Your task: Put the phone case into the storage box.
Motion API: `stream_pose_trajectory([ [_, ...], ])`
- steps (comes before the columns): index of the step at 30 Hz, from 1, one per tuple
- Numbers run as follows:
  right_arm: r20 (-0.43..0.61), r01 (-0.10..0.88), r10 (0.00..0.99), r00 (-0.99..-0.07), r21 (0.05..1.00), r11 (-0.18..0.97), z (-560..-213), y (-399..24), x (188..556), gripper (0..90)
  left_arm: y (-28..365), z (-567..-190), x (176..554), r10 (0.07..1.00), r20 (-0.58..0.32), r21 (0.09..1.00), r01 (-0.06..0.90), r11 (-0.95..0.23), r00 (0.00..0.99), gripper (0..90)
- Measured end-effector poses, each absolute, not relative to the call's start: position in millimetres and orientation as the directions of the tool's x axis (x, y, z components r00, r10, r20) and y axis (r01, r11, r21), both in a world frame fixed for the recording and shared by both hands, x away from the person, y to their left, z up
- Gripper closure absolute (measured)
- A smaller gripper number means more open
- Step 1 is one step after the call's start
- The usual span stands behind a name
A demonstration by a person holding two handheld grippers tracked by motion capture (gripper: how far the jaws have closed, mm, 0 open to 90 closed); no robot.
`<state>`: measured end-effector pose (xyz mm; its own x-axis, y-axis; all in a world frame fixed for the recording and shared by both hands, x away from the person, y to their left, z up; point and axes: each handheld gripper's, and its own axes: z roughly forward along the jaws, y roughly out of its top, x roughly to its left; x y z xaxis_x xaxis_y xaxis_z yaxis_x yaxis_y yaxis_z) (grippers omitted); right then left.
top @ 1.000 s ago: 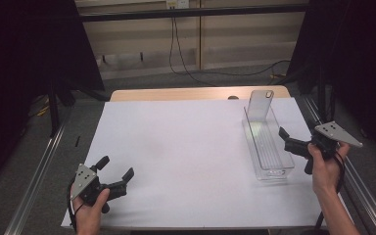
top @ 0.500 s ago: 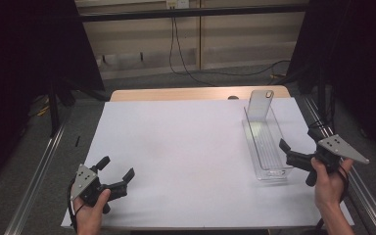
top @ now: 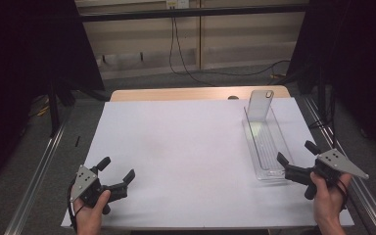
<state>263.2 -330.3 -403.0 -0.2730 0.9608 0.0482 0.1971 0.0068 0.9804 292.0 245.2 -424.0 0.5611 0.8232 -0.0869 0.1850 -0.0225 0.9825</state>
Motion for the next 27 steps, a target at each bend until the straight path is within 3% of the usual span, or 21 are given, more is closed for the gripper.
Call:
stream_pose_trajectory([
  [27, 0.051, 0.237, 0.974, -0.221, 0.972, 0.003, -437, -340, 226, 0.6, 243, -426, 292, 0.824, -0.095, 0.979, 0.201, -0.023, 0.559, 2.3],
])
